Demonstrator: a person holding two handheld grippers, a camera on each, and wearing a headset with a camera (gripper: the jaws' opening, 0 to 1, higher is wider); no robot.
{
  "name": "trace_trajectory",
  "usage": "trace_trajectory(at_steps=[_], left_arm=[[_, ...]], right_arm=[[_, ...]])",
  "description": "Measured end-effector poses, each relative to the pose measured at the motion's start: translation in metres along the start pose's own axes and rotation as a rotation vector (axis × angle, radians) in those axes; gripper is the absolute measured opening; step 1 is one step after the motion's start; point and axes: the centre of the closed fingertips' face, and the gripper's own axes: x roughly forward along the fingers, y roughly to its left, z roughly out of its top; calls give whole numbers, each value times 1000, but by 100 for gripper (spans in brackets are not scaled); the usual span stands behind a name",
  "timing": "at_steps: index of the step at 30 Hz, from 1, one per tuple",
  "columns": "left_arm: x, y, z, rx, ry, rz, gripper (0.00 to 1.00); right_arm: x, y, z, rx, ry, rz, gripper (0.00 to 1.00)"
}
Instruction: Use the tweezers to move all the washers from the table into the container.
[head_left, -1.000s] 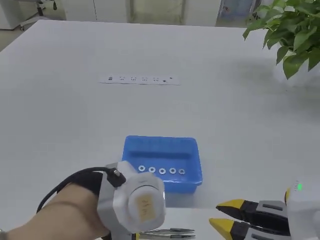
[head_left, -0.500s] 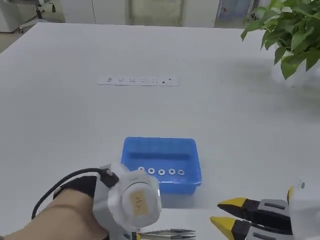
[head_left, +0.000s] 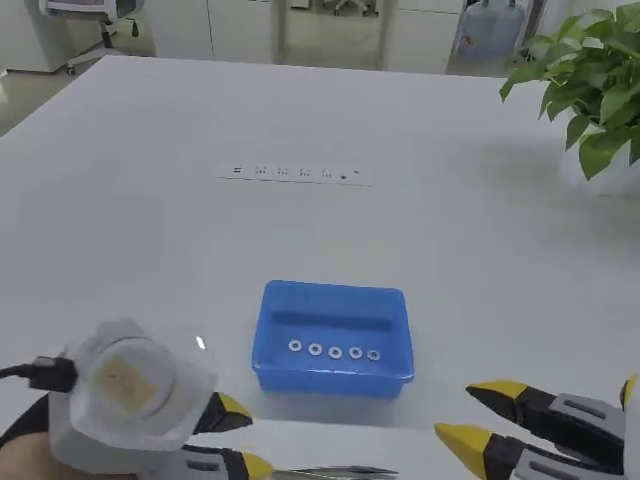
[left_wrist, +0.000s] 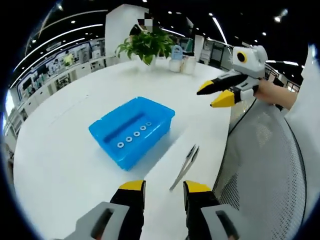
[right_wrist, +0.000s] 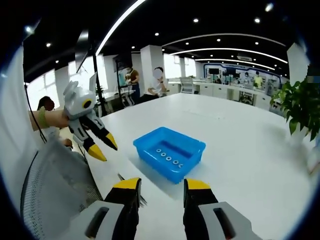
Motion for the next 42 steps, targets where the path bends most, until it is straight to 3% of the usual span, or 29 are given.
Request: trace_trajectory(at_steps=[1, 4, 7, 10, 15, 20, 25, 28, 31, 36, 42], left_arm=[[-8, 4, 7, -15, -48, 36, 33], [-26, 12, 15, -18, -112, 116, 37], [-42, 14, 29, -48, -213, 175, 47], [-60, 16, 44, -75, -321, 233, 63], [-91, 12, 57, -78, -425, 311, 74], [-116, 6, 64, -75, -493, 364, 83], [-139, 8, 66, -102, -561, 440, 95], [-144, 7, 65, -109, -579, 446, 99], [-146, 5, 65, -110, -588, 449, 99], [-150, 3, 66, -120, -608, 459, 99], [-160, 9, 75, -118, -644, 477, 97]], right_arm=[[-2, -2, 2, 11, -13, -7, 34], [-11, -11, 15, 53, -82, -43, 38], [-24, -20, 24, 73, -129, -74, 45], [-38, -27, 32, 26, -147, -109, 51], [-57, -27, 47, -45, -186, -161, 60], [-72, -18, 65, -29, -290, -187, 74], [-81, -13, 70, -47, -333, -221, 87], [-88, -11, 72, -61, -361, -252, 94], [-96, -9, 73, -44, -394, -266, 96], [-104, -13, 66, -22, -397, -299, 96], [-112, -18, 72, 14, -445, -316, 94]])
